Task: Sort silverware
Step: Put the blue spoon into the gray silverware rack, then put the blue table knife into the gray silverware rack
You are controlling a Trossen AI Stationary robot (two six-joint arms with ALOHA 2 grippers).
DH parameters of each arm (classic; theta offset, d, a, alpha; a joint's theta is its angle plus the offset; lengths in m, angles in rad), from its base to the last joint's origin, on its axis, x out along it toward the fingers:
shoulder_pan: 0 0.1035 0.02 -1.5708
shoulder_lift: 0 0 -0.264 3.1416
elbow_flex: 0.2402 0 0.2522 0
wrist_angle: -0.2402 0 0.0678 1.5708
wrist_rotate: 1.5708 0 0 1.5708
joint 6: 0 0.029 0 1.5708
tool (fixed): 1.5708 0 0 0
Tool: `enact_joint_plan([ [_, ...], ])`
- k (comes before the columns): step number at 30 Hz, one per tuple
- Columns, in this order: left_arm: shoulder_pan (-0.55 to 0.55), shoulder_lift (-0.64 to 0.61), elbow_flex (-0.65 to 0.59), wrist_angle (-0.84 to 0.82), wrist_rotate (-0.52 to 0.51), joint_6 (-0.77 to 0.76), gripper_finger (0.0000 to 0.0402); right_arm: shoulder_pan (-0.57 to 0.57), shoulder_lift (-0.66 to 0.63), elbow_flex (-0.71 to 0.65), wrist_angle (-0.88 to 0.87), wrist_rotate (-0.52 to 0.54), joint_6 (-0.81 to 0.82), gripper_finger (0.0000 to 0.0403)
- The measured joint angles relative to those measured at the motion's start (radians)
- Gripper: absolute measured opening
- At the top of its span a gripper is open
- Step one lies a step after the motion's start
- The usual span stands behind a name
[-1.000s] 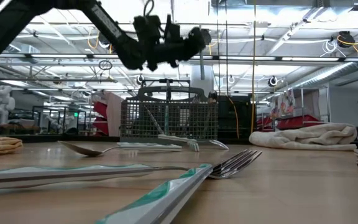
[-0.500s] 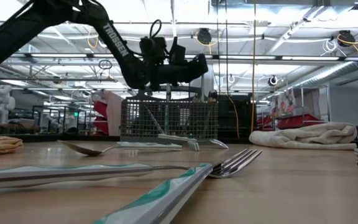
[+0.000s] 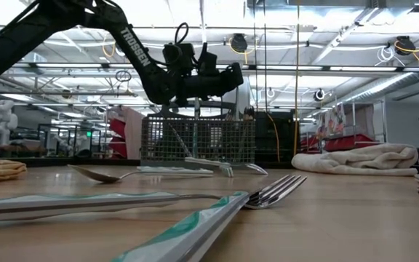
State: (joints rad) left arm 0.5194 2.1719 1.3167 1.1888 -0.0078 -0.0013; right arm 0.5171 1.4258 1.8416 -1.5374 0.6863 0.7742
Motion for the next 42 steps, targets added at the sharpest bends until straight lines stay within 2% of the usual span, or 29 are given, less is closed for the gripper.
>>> enact_joint_plan([
  [5,0.000,0.000,0.000,-0.001,0.007,0.006,0.0056,0.000,0.000,0.000,0.002,0.000,0.000,0.0137],
  [12,0.000,0.000,0.000,-0.001,0.100,0.008,0.0067,0.000,0.000,0.000,0.009,-0.001,0.000,0.0137],
  [28,0.004,0.000,0.000,-0.020,0.108,0.008,0.0186,0.002,0.000,0.000,0.066,-0.040,-0.001,0.0137],
  [35,0.004,0.000,0.000,-0.020,0.103,0.007,0.0208,0.002,0.000,0.000,0.068,-0.041,-0.001,0.0137],
  [42,0.004,-0.019,0.000,-0.033,0.122,0.007,0.0213,0.002,0.000,0.000,0.072,-0.041,-0.001,0.0137],
])
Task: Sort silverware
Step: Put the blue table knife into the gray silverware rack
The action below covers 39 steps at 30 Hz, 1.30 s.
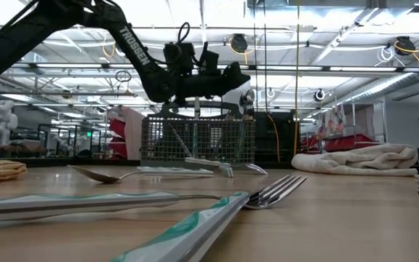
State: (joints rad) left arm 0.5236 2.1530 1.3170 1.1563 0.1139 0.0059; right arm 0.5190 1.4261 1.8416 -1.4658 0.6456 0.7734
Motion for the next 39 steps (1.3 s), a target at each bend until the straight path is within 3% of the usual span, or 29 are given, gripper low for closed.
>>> enact_joint_plan([
  [4,0.001,-0.085,0.000,-0.045,0.055,0.005,0.0213,0.000,0.000,0.000,0.000,0.002,-0.021,0.0137],
  [7,0.001,-0.199,0.000,-0.216,0.145,0.005,0.0213,0.000,0.000,0.000,0.000,0.004,-0.038,0.0137],
  [10,-0.010,-0.340,0.001,-0.481,0.260,0.015,0.0213,0.000,0.000,0.000,0.000,0.005,-0.050,0.0137],
  [17,-0.121,-0.646,0.002,-1.285,0.534,0.009,0.0212,0.000,0.000,0.000,-0.012,0.008,-0.058,0.0137],
  [20,-0.222,-0.726,0.002,-1.618,0.527,0.039,0.0212,0.000,0.000,0.000,-0.017,0.009,-0.091,0.0137],
  [23,-0.325,-0.751,-0.009,-1.862,0.437,0.014,0.0212,-0.004,0.000,0.000,-0.016,0.029,-0.124,0.0137],
  [25,-0.384,-0.760,-0.054,-1.901,0.348,-0.092,0.0212,-0.010,0.000,0.000,-0.012,0.044,-0.133,0.0137],
  [29,-0.488,-0.778,-0.236,-1.787,0.226,-0.330,0.0212,-0.026,0.000,0.000,-0.011,0.043,-0.133,0.0137],
  [34,-0.631,-0.790,-0.446,-1.627,0.245,-0.534,0.0212,-0.030,0.003,-0.018,-0.010,0.003,-0.210,0.0137],
  [39,-0.782,-0.811,-0.502,-1.502,0.239,-0.723,0.0212,-0.099,0.024,-0.060,0.163,-0.149,-0.396,0.0137],
])
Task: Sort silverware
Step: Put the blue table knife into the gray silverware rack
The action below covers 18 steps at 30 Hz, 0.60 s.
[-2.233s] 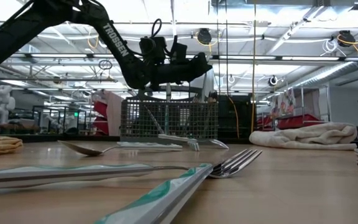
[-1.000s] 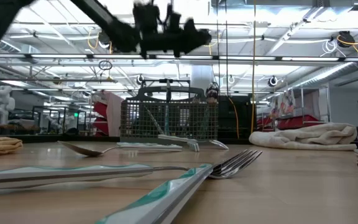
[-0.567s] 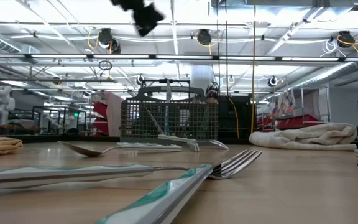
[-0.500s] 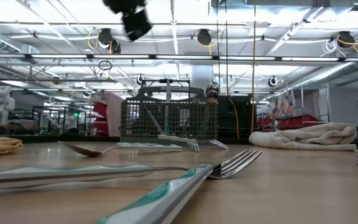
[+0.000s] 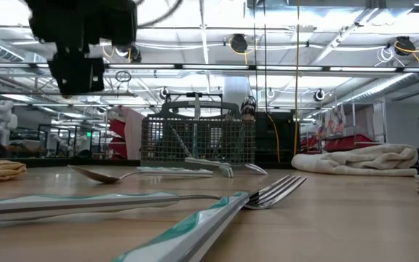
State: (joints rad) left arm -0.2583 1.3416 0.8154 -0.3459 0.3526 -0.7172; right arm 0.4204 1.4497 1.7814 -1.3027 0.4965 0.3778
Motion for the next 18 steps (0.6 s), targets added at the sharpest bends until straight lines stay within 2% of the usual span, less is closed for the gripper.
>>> enact_joint_plan([
  [4,-0.085,-0.060,0.000,0.059,-0.072,-0.057,0.0212,-0.068,0.049,-0.007,0.156,-0.150,-0.147,0.0137],
  [11,-0.188,-0.246,0.000,0.003,-0.173,-0.056,0.0212,-0.108,0.208,-0.008,0.453,-0.379,-0.318,0.0137],
  [14,-0.225,-0.330,0.000,-0.045,-0.218,-0.049,0.0212,-0.116,0.290,-0.008,0.518,-0.459,-0.325,0.0137],
  [18,-0.267,-0.418,0.001,-0.079,-0.306,-0.027,0.0212,-0.112,0.393,-0.008,0.504,-0.510,-0.327,0.0137],
])
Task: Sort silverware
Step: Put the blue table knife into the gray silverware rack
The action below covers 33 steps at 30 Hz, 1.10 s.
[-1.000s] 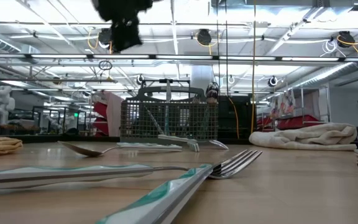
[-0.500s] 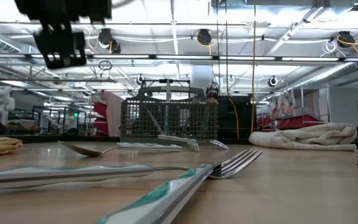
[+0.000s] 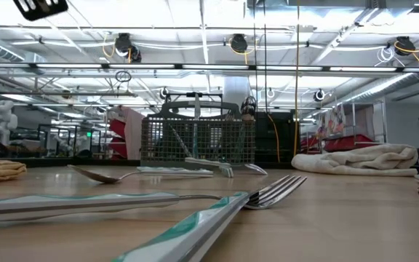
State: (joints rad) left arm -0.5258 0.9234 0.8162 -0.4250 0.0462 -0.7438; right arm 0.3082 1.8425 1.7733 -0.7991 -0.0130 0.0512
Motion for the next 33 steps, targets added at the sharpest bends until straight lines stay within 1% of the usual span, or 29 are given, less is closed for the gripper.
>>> enact_joint_plan([
  [2,-0.014,-0.028,0.000,-0.012,-0.052,-0.002,0.0212,0.008,0.052,-0.001,-0.015,-0.016,0.036,0.0137],
  [6,-0.037,-0.047,0.000,-0.012,-0.128,-0.009,0.0212,0.009,0.120,-0.002,-0.032,-0.041,0.296,0.0137],
  [8,-0.047,-0.046,0.000,-0.013,-0.132,-0.006,0.0212,0.012,0.141,-0.002,-0.058,-0.046,0.381,0.0137],
  [11,-0.062,-0.046,0.000,-0.026,-0.134,0.008,0.0212,0.036,0.162,-0.002,-0.104,-0.003,0.398,0.0137],
  [13,-0.070,-0.046,0.000,-0.043,-0.134,0.008,0.0212,0.045,0.168,-0.002,-0.150,0.020,0.461,0.0137],
  [17,-0.082,-0.045,0.000,-0.042,-0.142,0.012,0.0212,0.009,0.179,-0.002,-0.226,0.003,0.788,0.0137],
  [21,-0.095,-0.045,0.000,-0.041,-0.176,0.027,0.0212,0.010,0.199,-0.002,-0.185,0.005,0.971,0.0137],
  [23,-0.097,-0.045,-0.001,-0.042,-0.178,0.026,0.0212,0.015,0.208,-0.002,-0.175,0.003,1.030,0.0137],
  [27,-0.106,-0.045,-0.001,-0.045,-0.182,0.045,0.0212,0.031,0.235,-0.002,-0.150,0.049,1.136,0.0143],
  [29,-0.105,-0.044,-0.001,-0.046,-0.189,0.061,0.0212,0.045,0.241,-0.002,-0.148,0.048,1.191,0.0152],
  [33,-0.105,-0.041,-0.001,-0.048,-0.209,0.077,0.0212,0.073,0.278,0.000,-0.160,0.048,1.229,0.0178],
])
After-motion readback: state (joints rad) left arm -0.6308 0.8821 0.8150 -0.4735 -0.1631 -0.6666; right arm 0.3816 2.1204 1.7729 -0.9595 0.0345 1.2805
